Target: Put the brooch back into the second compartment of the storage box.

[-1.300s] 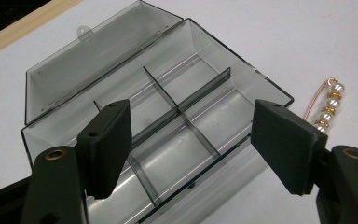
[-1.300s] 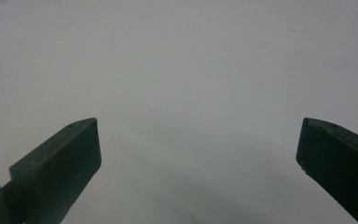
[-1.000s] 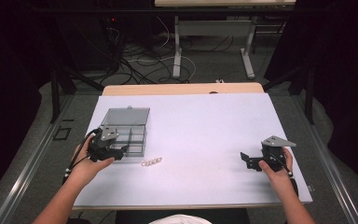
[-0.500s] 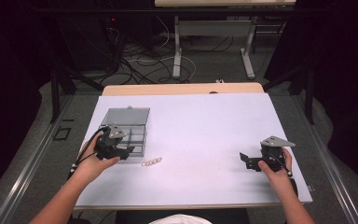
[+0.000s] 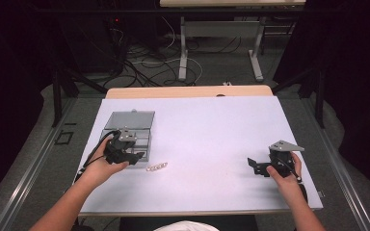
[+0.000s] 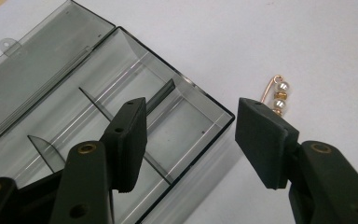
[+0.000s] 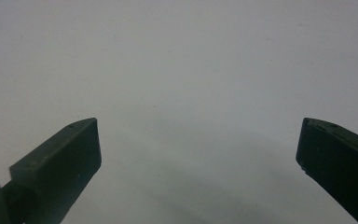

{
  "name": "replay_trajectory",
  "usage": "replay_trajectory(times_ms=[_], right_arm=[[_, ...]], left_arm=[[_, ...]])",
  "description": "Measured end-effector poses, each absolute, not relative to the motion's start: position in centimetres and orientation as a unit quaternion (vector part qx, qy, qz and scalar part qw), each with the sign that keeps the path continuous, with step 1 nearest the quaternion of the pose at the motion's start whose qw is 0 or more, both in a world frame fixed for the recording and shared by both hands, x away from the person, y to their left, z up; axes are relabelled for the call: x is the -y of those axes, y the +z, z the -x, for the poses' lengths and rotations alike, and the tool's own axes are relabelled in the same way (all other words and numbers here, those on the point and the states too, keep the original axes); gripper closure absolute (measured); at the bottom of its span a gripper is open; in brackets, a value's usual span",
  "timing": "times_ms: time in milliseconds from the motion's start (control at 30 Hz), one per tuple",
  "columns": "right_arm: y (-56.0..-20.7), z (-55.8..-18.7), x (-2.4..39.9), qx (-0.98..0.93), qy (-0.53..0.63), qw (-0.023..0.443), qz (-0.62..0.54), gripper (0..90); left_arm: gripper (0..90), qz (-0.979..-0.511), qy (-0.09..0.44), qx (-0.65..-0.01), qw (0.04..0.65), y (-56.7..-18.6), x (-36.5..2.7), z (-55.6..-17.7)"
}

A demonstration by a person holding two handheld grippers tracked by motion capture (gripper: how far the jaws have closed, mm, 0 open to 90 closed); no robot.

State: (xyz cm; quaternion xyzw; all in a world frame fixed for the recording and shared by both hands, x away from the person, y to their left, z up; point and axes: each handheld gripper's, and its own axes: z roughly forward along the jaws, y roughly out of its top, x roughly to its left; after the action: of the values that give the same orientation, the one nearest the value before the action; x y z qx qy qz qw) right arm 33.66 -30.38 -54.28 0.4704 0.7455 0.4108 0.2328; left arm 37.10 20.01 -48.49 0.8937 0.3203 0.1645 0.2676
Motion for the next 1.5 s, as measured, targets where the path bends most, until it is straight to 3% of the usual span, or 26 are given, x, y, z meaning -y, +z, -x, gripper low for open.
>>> replay_trajectory(times_ms=[667,1167,1500], right_arm=[[-54.4,-33.7,30.2,-0.747,0.407,0.233,-0.471,0.0],[-54.5,-33.7,30.3,-0.75,0.405,0.228,-0.471,0.0],[-54.5,-33.7,30.3,-0.751,0.404,0.228,-0.47,0.0]], left_arm=[[44.0,-0.912,0.151,-0.296,0.24,-49.3,-18.0,-37.2],[55.8,-0.929,0.126,-0.272,0.219,-49.6,-16.5,-37.0],[61.8,-0.935,0.147,-0.249,0.207,-49.9,-15.7,-36.6]])
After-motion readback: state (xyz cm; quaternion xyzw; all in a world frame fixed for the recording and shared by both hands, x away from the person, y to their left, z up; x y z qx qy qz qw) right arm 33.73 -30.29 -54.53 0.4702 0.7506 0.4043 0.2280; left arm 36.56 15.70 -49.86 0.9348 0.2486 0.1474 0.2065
